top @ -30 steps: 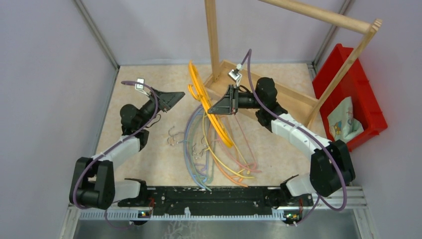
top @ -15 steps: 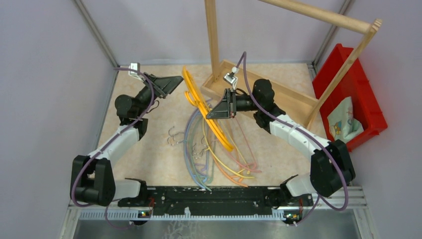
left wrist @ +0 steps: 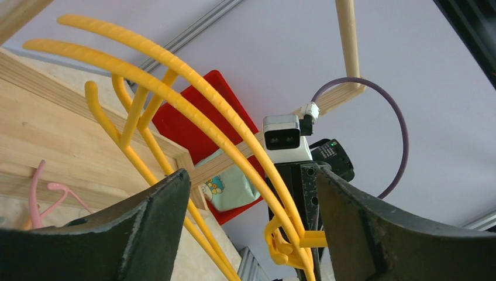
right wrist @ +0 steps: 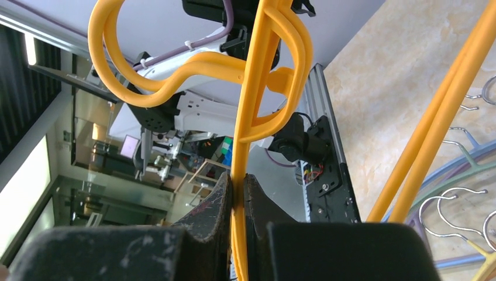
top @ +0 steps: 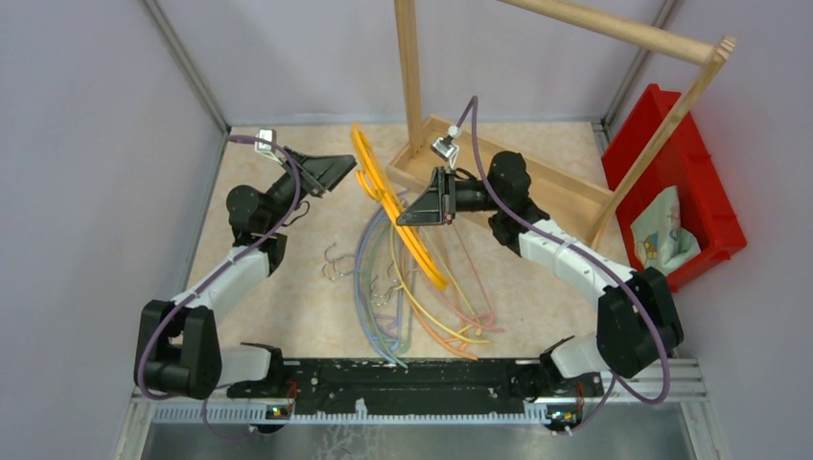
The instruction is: Organize the hangers
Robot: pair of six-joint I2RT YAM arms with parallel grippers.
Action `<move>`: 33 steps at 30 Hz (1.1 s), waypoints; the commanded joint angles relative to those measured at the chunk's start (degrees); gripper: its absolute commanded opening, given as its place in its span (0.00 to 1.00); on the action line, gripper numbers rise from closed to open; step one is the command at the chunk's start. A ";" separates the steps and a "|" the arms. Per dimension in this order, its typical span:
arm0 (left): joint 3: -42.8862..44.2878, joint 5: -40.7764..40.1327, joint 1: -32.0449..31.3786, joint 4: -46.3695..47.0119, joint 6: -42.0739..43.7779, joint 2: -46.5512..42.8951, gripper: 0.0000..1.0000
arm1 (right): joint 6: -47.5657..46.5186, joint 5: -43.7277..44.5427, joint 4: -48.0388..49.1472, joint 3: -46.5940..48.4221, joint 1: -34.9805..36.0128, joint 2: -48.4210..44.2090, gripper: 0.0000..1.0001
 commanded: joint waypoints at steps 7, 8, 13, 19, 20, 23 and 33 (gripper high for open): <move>2.41 -1.32 -1.74 2.49 -0.37 2.02 0.80 | 7.23 -1.48 14.22 3.27 1.28 1.71 0.06; 2.85 -1.56 -1.96 2.46 -0.39 2.29 0.80 | 7.24 -1.52 14.22 3.25 1.38 1.81 0.06; 4.52 -2.15 -3.02 2.74 -0.50 3.44 0.75 | 7.60 -1.80 14.64 3.57 1.58 2.53 0.06; 4.64 0.04 -3.32 7.69 -3.20 5.90 0.23 | 7.56 -1.70 14.34 3.69 1.58 2.82 0.06; 4.68 0.59 -3.32 8.67 -3.94 6.49 0.19 | 7.46 -1.52 14.07 3.65 1.58 2.83 0.06; 4.68 2.33 -3.32 10.85 -5.47 7.69 0.00 | 5.04 -0.31 10.58 3.92 1.41 2.72 0.06; 2.45 6.86 -3.15 6.25 -4.70 4.47 0.00 | -16.06 10.07 -15.58 8.36 -0.21 0.40 0.02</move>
